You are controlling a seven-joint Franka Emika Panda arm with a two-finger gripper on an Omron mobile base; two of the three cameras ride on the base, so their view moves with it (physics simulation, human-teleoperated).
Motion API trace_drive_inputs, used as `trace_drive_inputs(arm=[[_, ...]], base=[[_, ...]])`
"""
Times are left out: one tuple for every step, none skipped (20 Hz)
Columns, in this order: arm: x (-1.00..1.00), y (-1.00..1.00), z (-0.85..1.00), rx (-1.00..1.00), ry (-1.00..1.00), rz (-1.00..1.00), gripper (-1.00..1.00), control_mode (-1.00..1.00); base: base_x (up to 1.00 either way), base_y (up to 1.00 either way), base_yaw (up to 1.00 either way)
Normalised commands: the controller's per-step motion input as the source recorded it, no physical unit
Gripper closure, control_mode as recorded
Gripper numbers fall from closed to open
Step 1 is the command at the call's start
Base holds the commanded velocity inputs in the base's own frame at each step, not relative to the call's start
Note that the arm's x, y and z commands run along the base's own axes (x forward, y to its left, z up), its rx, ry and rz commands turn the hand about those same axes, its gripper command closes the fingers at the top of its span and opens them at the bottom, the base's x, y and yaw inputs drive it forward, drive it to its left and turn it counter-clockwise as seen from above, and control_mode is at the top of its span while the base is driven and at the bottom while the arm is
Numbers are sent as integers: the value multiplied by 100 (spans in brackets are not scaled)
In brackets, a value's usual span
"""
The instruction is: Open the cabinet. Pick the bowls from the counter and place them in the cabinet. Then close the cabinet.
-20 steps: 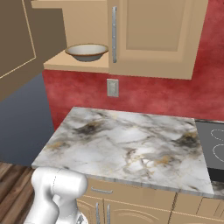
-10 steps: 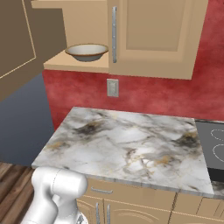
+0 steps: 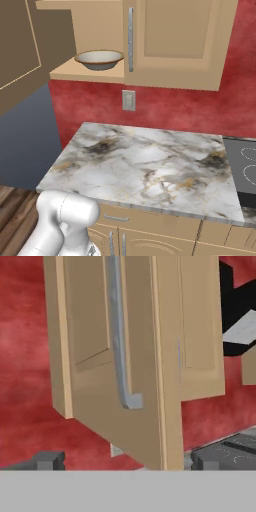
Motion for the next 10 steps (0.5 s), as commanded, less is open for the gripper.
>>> trace_drive_inputs(arm=[[42, 11, -14, 2, 0, -12, -100, -100], [42, 11, -13, 1, 0, -11, -100, -100], [44, 11, -12, 2, 0, -10, -100, -100], [53, 13, -12, 2, 0, -9, -100, -100], [59, 15, -12, 1, 0, -8, -100, -100], [59, 14, -15, 1, -1, -7, -100, -100], [56, 12, -16, 1, -2, -6, -100, -100], [51, 12, -16, 2, -5, -5, -100, -100], [49, 11, -16, 2, -8, -4, -100, -100], [49, 10, -17, 3, -8, -4, -100, -100]], base=[[0, 0, 0], [0, 0, 0], [0, 0, 0], [0, 0, 0], [0, 0, 0], [0, 0, 0], [0, 0, 0], [0, 0, 0], [0, 0, 0], [0, 0, 0]])
